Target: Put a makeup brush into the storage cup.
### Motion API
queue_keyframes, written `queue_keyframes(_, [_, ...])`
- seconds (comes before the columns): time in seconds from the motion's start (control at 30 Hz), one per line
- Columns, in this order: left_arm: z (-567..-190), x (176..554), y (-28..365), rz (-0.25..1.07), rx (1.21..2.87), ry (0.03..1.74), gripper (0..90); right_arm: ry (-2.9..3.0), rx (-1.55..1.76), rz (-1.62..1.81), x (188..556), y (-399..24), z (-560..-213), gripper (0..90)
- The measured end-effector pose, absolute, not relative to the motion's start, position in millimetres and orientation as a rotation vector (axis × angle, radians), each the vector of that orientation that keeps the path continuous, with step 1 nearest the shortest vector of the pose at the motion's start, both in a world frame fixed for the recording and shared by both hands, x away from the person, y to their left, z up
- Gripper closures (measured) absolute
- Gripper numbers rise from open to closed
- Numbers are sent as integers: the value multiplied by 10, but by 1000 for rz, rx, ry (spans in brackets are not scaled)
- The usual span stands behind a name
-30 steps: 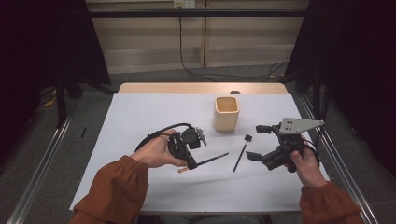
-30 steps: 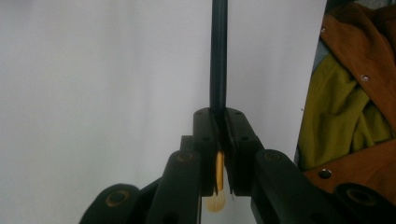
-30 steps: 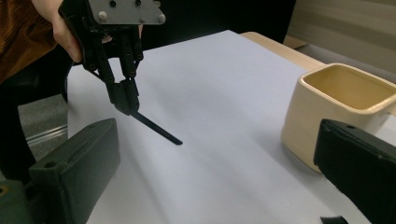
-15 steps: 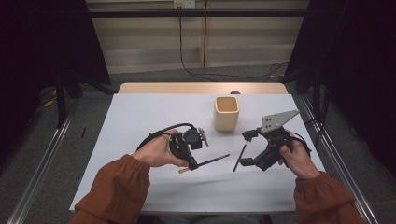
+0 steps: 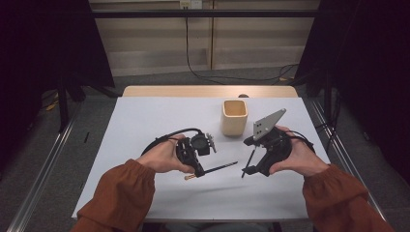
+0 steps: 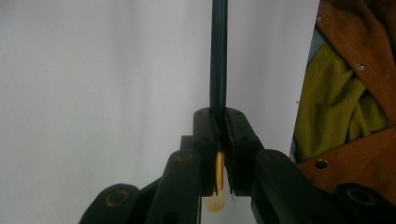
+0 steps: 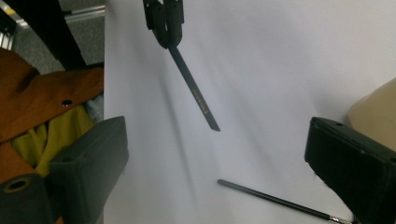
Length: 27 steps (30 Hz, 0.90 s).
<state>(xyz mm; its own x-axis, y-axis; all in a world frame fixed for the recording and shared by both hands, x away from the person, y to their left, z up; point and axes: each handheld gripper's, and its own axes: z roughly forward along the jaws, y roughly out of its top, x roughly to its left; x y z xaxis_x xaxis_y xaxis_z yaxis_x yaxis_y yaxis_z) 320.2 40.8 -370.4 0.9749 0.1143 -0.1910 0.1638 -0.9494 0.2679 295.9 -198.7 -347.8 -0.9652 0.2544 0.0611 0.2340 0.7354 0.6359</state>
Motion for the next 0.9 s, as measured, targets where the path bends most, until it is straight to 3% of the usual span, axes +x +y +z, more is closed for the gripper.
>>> queue_keyframes(0.3, [-3729,3190,383,-265,2853,190,844,3108,325,755,3019,-1800,-3553,198])
queue_keyframes(0.9, [-3772,3188,347,-269,2881,187,844,3212,167,517,3133,-1588,-3688,446])
